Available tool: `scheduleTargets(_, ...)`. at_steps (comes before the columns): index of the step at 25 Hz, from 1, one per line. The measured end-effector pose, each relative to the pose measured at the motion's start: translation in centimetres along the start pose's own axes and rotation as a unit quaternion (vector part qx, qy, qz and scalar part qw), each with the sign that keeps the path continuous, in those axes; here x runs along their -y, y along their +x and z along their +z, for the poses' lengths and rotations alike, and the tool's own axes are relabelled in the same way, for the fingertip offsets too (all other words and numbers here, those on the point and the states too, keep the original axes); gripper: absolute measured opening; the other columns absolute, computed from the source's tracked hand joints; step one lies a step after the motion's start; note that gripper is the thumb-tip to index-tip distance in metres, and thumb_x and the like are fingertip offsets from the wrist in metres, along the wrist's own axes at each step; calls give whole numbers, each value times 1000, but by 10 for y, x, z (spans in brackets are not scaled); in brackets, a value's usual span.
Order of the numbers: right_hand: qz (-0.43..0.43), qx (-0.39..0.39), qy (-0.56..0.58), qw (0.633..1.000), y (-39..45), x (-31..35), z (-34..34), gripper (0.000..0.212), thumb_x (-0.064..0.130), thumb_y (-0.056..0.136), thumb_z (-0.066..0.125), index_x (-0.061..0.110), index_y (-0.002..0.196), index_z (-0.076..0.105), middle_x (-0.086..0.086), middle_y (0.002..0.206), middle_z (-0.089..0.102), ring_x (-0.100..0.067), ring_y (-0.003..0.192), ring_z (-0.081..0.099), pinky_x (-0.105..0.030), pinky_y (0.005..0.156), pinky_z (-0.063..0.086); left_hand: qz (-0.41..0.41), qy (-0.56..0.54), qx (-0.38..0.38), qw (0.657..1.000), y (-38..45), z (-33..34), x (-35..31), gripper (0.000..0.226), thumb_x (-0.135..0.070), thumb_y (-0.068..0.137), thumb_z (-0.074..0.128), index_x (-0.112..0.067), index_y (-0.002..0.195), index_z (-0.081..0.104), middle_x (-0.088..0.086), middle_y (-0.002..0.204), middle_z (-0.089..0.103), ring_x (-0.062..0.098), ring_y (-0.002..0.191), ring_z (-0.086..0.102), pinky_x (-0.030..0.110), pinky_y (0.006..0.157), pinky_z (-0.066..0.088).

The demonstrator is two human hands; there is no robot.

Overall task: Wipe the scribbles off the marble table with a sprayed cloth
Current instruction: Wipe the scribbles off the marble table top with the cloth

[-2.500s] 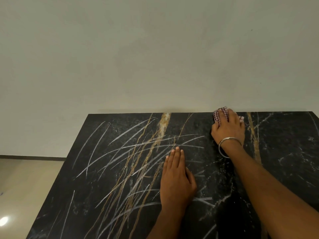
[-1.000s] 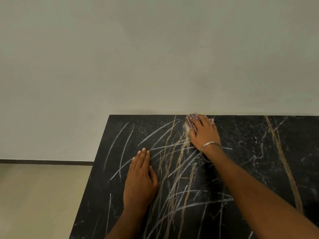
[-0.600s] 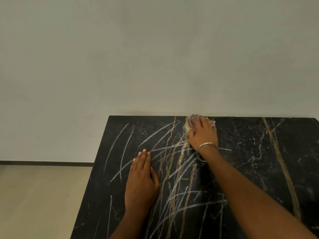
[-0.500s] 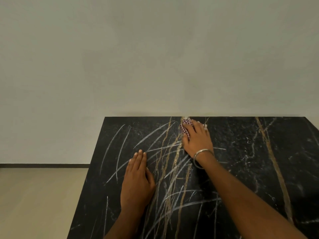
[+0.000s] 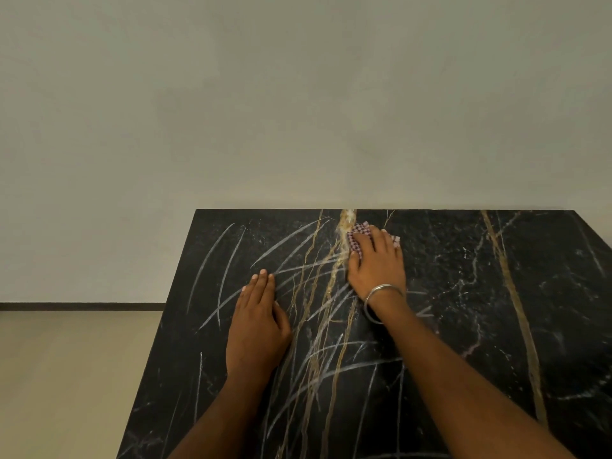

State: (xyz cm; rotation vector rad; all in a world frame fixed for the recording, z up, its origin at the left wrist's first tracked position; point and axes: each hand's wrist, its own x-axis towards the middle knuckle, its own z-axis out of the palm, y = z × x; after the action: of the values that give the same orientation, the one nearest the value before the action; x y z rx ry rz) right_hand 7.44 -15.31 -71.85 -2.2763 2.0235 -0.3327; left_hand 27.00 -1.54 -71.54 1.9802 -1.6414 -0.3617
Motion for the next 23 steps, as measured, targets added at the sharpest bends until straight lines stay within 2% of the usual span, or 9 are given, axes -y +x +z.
scheduleTargets(4,-31,-6,14,999,-13,-13,-3,49,38,95,35,25,143,37,-3,155,27,-24,144,20,-45,119,14,0,2,0,1000,-1,1,-1,53,-23,99,42,-16,150,29,-1,158,24,7,146,14,26,119,6)
scheduleTargets(9,51,-25,2,998,-12,-66,-14,49,36,94,37,24,142,38,-7,153,29,-27,143,23,-49,117,19,0,11,-3,1000,0,3,0,53,-23,99,41,-15,150,29,-1,158,24,9,147,15,27,120,7)
scheduleTargets(12,70,-25,3,997,-20,-45,-12,49,36,94,37,26,142,37,-6,155,26,-27,144,19,-48,118,16,1,16,-3,1000,0,3,2,53,-23,99,40,-14,151,29,0,158,24,10,147,16,29,120,9)
scheduleTargets(18,-16,-14,17,1000,-55,1,-3,48,38,94,36,29,142,37,0,156,25,-22,145,18,-44,120,13,3,16,-6,1000,-1,3,3,53,-21,98,41,-14,150,31,1,158,26,10,146,18,29,120,11)
scheduleTargets(20,-13,-13,15,1000,-57,-15,-7,49,38,95,36,29,142,37,0,156,25,-22,145,17,-44,120,13,6,13,1,1000,0,3,2,53,-22,99,41,-13,150,30,1,158,26,10,146,17,29,120,9)
scheduleTargets(23,48,-30,6,998,-61,-59,-16,48,36,94,38,26,141,39,-5,154,28,-25,143,22,-47,118,18,10,15,-2,1000,0,5,4,53,-21,98,41,-11,149,32,3,157,28,12,146,19,30,121,11)
